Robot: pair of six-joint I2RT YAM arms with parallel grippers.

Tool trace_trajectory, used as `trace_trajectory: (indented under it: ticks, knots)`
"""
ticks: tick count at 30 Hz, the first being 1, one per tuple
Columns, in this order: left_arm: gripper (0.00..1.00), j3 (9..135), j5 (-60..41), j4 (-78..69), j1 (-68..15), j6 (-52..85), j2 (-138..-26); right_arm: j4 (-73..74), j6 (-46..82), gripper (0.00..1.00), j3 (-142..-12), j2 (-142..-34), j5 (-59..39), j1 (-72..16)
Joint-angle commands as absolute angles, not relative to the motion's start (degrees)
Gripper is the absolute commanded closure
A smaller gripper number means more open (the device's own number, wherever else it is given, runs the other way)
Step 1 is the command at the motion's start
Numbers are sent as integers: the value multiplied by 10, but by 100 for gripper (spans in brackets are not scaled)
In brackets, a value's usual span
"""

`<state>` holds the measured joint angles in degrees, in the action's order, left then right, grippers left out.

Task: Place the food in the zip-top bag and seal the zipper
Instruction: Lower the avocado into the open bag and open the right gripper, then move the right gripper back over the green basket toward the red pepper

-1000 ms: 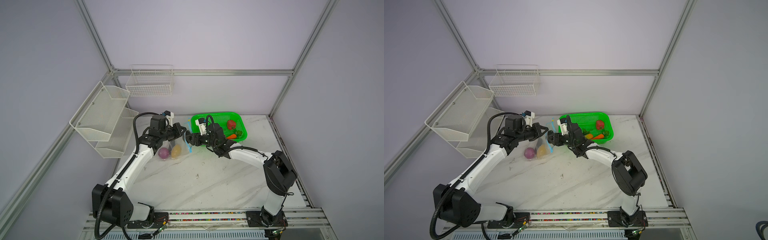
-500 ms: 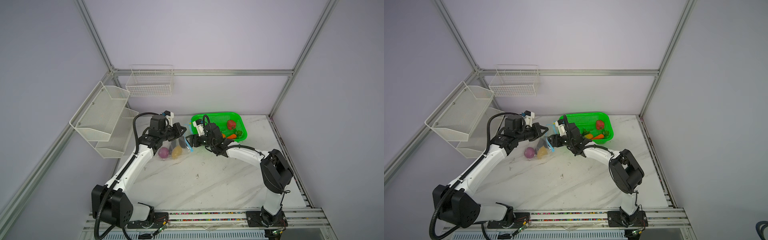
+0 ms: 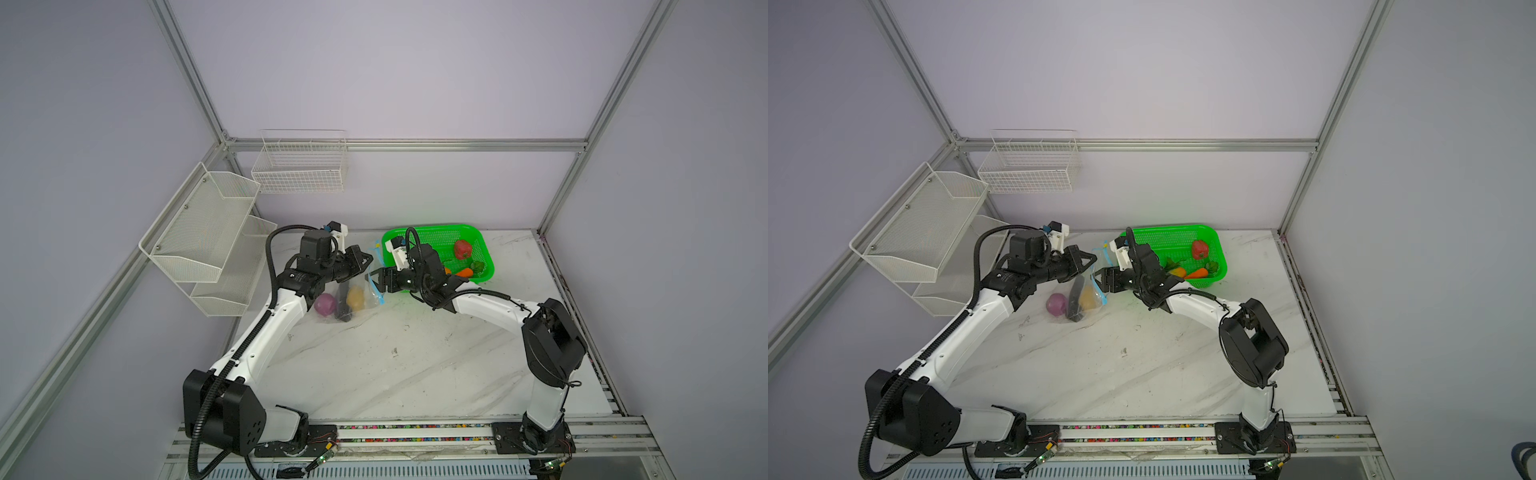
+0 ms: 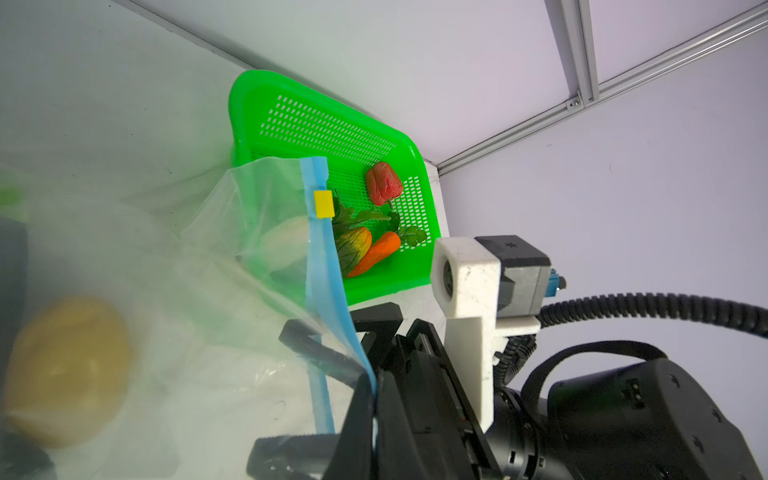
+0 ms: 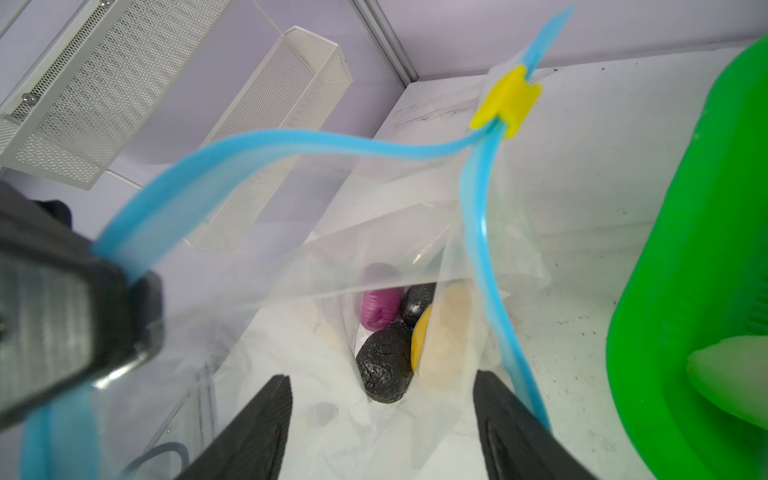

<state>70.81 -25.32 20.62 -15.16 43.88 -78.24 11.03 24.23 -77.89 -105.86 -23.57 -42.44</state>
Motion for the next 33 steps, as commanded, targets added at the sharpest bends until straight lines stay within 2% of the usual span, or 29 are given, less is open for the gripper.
trace_trajectory:
  ticks: [1,9,15,27,33]
  knots:
    - [100,719,-262,176,-155,433,-767,94,232,28,-781,-1022,-221,-429]
    - [100,709,-262,165,-155,433,-772,-1,184,28,-777,-945,-128,-420]
    - [100,706,-265,160,-154,434,-773,-49,126,28,-790,-920,-74,-363]
    - [100,707,-277,156,-155,434,-782,-120,80,29,-879,-1014,36,-249]
    - [100,708,-279,153,-156,435,-787,-122,83,29,-913,-1077,56,-200]
